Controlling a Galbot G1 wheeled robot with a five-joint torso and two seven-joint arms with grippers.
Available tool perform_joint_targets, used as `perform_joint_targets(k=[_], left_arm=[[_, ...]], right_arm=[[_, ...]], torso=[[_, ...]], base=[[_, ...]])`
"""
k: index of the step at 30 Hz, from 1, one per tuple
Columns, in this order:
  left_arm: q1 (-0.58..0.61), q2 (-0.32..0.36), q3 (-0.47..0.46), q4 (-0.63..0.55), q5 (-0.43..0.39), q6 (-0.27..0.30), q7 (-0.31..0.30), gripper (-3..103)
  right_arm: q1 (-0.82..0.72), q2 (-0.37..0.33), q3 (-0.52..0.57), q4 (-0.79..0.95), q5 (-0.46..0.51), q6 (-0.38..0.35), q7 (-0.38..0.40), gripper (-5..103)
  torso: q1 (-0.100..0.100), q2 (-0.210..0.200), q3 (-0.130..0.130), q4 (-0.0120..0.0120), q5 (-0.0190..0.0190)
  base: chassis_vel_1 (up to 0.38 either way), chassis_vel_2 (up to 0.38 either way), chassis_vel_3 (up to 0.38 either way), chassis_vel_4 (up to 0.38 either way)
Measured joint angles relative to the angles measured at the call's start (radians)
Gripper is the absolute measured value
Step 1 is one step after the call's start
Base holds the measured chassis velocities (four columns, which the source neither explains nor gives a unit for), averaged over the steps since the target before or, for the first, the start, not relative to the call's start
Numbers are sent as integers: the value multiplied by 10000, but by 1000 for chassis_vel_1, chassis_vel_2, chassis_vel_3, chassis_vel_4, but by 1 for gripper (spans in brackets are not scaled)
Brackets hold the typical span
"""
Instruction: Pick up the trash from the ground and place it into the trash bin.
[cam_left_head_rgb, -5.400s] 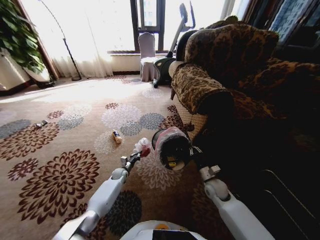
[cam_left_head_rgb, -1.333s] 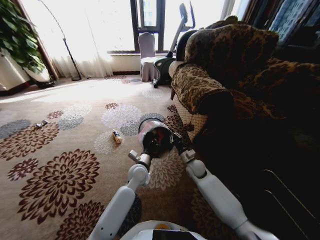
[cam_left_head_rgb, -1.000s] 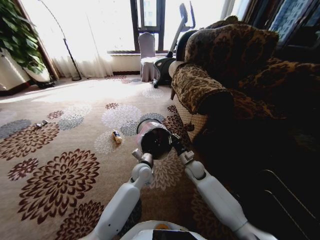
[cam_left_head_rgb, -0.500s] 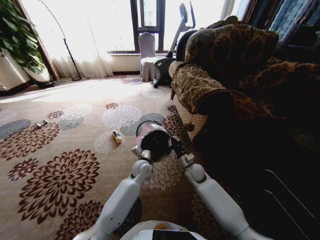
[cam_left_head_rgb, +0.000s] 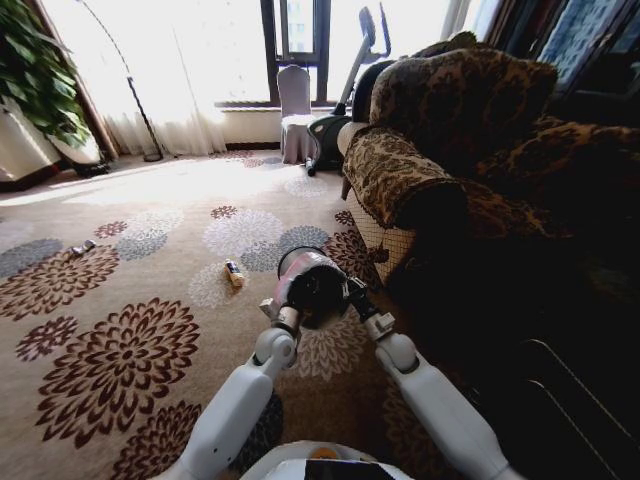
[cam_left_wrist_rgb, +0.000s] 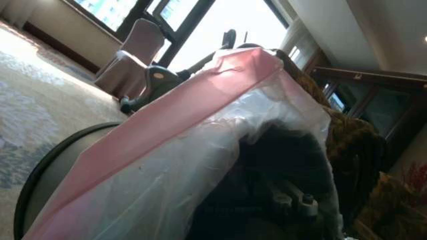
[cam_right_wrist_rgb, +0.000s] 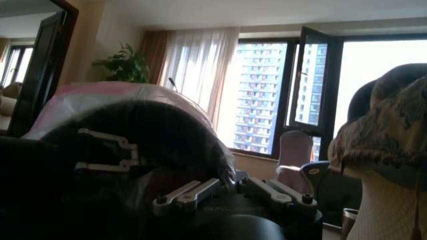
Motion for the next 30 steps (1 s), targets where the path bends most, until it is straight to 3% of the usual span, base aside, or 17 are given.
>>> perform_joint_targets(k=[3,5,6,8,15,17,18,23,24,25,26,28,30], left_arm=[[250,188,15,-204,614,-99,459,50],[289,215,13,-246,727,-114,482,50],[388,291,6,-380,835,-115,514,61],[431,312,9,-436,845,-114,529,61],[1127,764,48,-1165,731,-128,1096,93],[1243,848,70,-1337,569,-95,1125,97],[1362,929,79,-1456,488,-66,1151,99],[1800,1199,64,-1549,570,-106,1270,100],[1850,1211,49,-1564,613,-117,1348,100],[1907,1242,36,-1568,652,-121,1422,100],[2003,1290,37,-1583,767,-132,1601,100],[2073,1311,54,-1584,915,-175,1806,100],[2139,1318,51,-1564,1232,-357,2265,100]], right_arm=[[-3,-56,38,-4,19,0,0,0],[-3,-58,42,-8,31,0,-1,0],[-1,-55,88,-24,87,-3,-12,0],[7,-44,102,-35,119,-8,-18,0],[155,-191,219,-57,554,-414,-43,0],[178,-215,219,-57,633,-521,-53,0],[207,-218,213,-98,693,-582,-65,0],[588,-245,333,-381,896,-657,98,0],[630,-225,295,-371,901,-644,88,0],[644,-225,257,-376,897,-652,64,0],[646,-231,243,-404,904,-663,63,0],[644,-213,217,-404,900,-664,45,0],[607,-209,228,-392,889,-659,57,0]], torso=[[0,0,0,0,-1],[0,0,0,1,-1],[0,0,0,1,0],[0,0,0,0,0],[0,0,0,0,-11],[0,1,-1,-6,-10],[0,0,0,-2,9],[-1,-1,1,3,9],[1,0,-1,-5,-19],[-2,2,-3,3,-21],[0,0,2,-9,3],[2,-1,4,5,8],[-1,0,-1,2,-3]], base=[[0,0,0,0],[0,0,0,0],[0,0,0,0],[0,0,0,0],[0,0,0,0],[0,0,0,0],[0,0,0,0],[0,0,0,0],[0,0,0,0],[0,0,0,0],[0,0,0,0],[0,0,0,0],[0,0,0,0]])
